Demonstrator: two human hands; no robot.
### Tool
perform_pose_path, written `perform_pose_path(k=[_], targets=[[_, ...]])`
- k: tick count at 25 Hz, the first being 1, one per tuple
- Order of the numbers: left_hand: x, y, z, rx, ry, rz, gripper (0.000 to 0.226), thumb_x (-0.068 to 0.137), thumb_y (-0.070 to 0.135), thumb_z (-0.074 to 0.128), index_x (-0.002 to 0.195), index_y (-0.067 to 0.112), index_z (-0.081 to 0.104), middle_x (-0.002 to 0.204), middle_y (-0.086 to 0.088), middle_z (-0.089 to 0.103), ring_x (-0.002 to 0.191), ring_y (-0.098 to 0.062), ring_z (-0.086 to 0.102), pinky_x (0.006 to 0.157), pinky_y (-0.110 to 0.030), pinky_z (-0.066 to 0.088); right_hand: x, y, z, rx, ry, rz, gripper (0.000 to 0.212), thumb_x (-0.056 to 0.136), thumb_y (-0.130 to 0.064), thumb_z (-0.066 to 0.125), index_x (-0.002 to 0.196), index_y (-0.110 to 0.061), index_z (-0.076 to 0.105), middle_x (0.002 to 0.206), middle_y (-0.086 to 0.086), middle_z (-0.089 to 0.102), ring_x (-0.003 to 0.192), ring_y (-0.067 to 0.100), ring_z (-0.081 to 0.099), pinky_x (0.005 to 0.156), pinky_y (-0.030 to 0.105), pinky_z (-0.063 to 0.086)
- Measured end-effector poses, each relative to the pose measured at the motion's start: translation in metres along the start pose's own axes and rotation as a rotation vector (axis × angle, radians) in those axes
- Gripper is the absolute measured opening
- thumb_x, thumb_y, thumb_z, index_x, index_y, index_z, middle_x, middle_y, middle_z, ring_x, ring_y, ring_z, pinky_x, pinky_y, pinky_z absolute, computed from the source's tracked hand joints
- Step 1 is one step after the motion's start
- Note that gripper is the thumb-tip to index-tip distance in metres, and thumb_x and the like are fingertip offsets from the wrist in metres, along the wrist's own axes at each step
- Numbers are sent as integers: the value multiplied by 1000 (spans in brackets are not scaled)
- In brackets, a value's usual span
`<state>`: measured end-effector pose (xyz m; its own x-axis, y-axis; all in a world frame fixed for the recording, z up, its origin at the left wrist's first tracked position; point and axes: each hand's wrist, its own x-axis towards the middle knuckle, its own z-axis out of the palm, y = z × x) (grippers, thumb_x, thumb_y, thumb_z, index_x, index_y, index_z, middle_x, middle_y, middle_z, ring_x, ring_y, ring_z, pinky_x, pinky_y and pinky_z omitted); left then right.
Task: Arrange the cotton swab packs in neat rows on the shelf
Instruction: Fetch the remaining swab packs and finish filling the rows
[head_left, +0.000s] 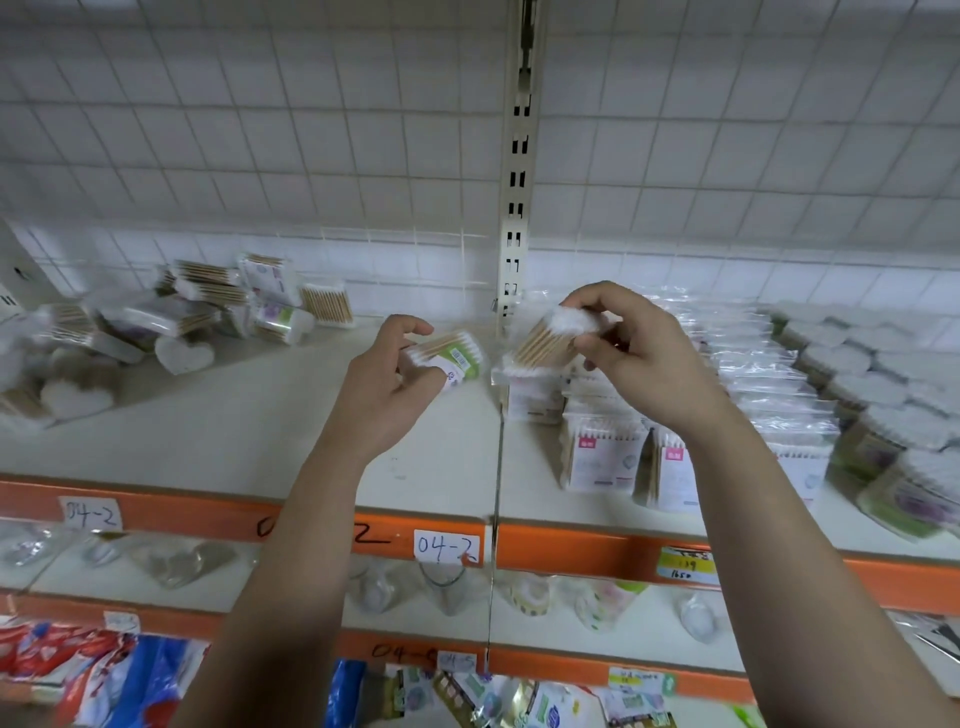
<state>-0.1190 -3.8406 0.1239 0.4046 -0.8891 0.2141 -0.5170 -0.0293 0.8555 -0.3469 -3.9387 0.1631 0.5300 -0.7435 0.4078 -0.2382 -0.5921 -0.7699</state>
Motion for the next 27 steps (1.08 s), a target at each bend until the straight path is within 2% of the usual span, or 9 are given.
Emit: perform_pose_path(k=[4,7,10,13,15,18,20,24,27], targets=[[-2,-5,-4,8,1,33,30,89,15,50,112,35,47,93,5,63,79,-29,62,65,-34,56,0,-5,5,79,-63,16,9,83,-25,67,84,-17,63,89,1,61,78,26,58,71,37,48],[-2,-9,-6,17,21,63,27,89,14,48,103,37,53,104,-5,63,84,-34,61,71,-49,55,4,0,9,-28,-95,-19,15,77,-12,76,76,-15,61,91,1,57,74,19,54,67,28,46],[-2,-12,-8,27,46,63,24,88,16,50,101,36,55,106,-8,61,81,-29,60,69,-38,54,6,7,13,-45,-119,12,20,76,-5,74,88,-20,68,98,-6,54,76,6,51,68,18,42],[-3,-13,-8,22,52,34,20,87,21,59,100,36,56,100,-2,60,71,-8,54,60,-12,43,5,9,17,-13,-78,42,32,78,-5,72,103,-25,71,105,-13,51,76,1,50,65,14,40],[-3,-15,-8,23,50,41,24,83,23,68,100,35,56,101,7,59,80,3,53,66,-7,39,5,10,20,25,-39,85,30,76,-7,75,102,-22,73,117,-16,52,68,-1,52,65,14,42],[0,-20,-8,21,31,69,32,79,21,74,102,34,56,108,11,58,96,1,54,72,-7,39,6,7,23,44,46,155,15,69,-16,83,79,-17,71,110,-9,65,64,3,53,62,13,43],[2,-22,-8,53,32,84,32,80,21,73,103,35,57,107,6,55,96,1,53,73,-6,39,7,6,23,29,64,176,27,67,-18,84,74,-15,59,96,-9,65,59,6,49,56,13,40],[6,-23,-8,83,53,96,42,79,22,73,114,37,55,107,7,53,96,2,52,80,-13,45,10,6,22,52,-54,162,45,71,-11,80,104,-30,56,91,-6,49,66,5,49,63,16,40],[10,-23,-9,69,52,77,57,74,21,77,121,32,47,105,8,56,96,-6,54,75,-19,47,13,5,25,7,-90,122,56,74,-5,73,119,-35,57,89,-3,42,73,10,48,71,18,39]])
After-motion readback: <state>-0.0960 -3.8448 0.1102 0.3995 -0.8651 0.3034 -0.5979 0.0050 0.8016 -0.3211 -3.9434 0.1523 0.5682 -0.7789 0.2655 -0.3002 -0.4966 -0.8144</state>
